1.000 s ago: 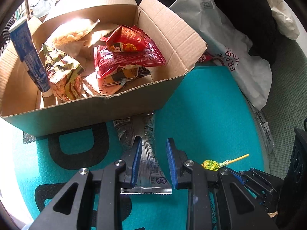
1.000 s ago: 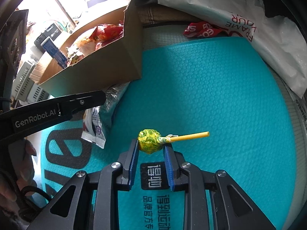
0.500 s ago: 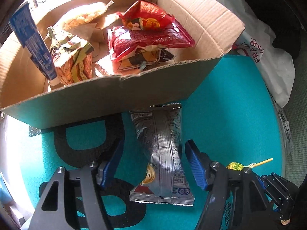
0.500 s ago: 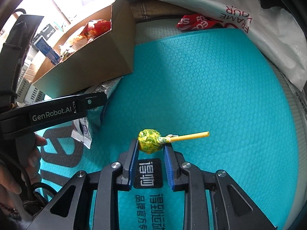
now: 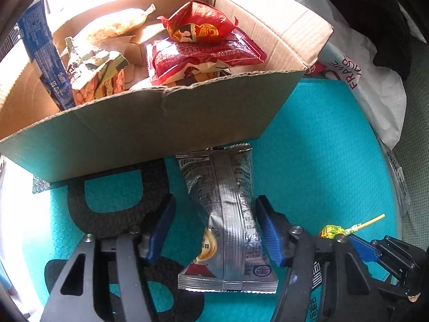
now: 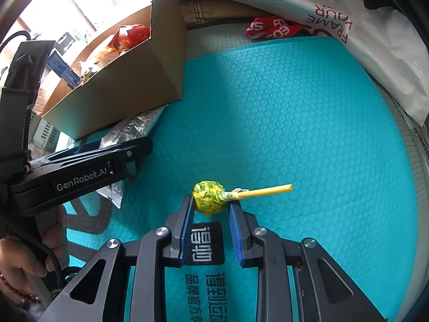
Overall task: Organize snacks
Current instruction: 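Grasp the silver snack bag with the left tool while the right tool holds the lollipop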
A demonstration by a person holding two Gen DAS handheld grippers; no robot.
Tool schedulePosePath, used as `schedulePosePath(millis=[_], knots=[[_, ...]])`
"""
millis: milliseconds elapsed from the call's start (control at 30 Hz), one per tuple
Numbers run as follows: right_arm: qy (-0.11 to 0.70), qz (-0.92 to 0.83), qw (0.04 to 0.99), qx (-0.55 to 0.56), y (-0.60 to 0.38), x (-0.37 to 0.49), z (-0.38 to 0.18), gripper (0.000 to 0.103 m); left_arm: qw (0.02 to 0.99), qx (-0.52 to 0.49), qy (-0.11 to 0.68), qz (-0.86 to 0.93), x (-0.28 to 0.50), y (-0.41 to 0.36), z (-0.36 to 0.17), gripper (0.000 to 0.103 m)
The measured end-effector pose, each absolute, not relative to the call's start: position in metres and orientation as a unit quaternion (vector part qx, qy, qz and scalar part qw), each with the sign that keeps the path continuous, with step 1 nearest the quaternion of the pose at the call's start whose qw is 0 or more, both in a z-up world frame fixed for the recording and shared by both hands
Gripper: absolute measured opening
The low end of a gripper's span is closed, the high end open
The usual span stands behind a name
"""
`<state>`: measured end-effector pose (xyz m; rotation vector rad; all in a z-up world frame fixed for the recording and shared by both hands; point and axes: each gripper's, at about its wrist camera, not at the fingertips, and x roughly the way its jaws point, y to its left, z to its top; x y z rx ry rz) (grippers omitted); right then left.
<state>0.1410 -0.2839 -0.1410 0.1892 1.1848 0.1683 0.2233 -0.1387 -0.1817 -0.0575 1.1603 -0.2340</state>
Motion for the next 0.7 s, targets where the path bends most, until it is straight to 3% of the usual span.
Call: schedulePosePath(millis=[133, 700], knots=[[0.558, 0.082, 0.821, 0.088, -0.282, 0.141, -0.14, 0.026, 0.831, -0.016, 0.542, -0.123, 0.216, -0.139, -0.178, 0.037], [0.553, 0.147, 0.817, 0.067, -0.239, 0.101, -0.129, 0.026, 0.82, -0.058, 0.567, -0.057, 0.129, -0.079, -0.164, 0.037]])
